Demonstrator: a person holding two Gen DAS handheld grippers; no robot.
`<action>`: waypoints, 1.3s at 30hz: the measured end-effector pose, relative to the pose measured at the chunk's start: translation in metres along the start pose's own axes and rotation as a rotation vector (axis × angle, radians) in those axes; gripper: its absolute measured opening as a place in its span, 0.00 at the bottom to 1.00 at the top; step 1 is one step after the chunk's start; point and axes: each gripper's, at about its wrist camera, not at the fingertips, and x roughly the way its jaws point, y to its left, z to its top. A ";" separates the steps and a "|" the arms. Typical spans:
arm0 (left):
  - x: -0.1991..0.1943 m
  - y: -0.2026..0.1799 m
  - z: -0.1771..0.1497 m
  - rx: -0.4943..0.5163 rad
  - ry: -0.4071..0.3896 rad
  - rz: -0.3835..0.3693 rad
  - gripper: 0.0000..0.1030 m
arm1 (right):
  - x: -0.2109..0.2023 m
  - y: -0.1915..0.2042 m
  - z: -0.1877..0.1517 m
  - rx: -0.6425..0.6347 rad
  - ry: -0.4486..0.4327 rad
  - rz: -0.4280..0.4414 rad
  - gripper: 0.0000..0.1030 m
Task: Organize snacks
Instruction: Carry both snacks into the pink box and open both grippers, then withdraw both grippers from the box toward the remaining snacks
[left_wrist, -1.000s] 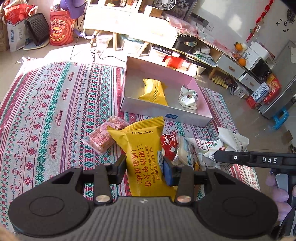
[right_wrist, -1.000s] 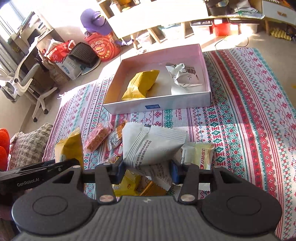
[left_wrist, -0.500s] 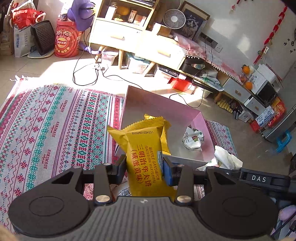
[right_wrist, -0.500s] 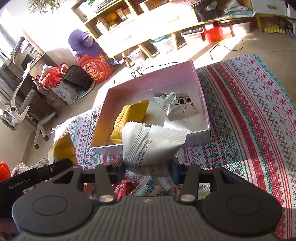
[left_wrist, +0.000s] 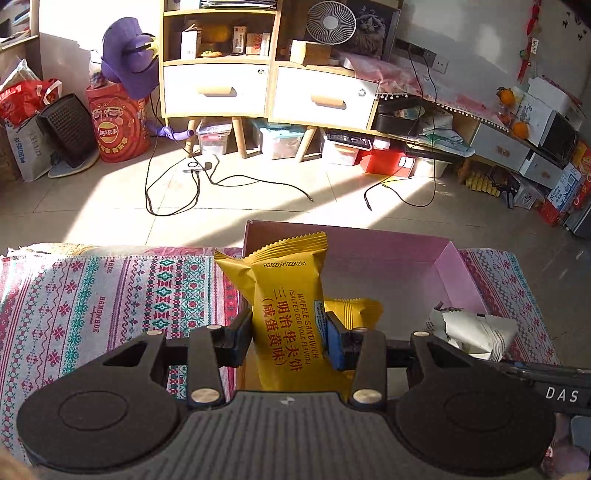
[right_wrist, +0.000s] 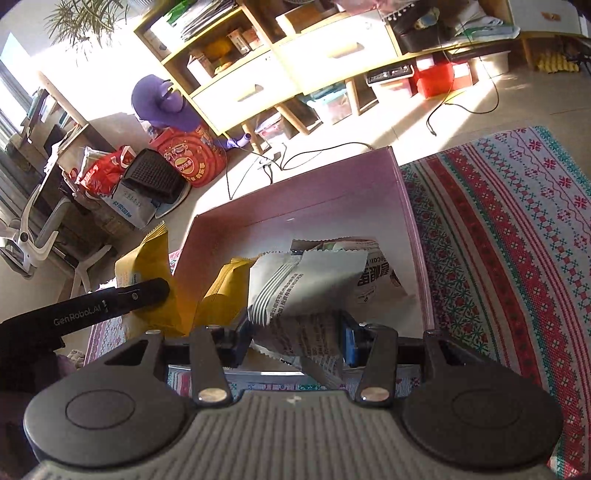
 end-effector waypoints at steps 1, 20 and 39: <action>0.005 -0.004 -0.001 0.030 0.000 0.033 0.46 | 0.002 -0.001 0.001 -0.004 -0.004 0.002 0.43; 0.036 -0.009 0.006 0.115 -0.065 0.052 0.55 | 0.016 -0.006 0.012 -0.050 -0.043 -0.021 0.64; -0.038 -0.009 -0.030 0.072 -0.050 0.030 0.94 | -0.045 0.011 -0.009 -0.129 -0.113 -0.077 0.99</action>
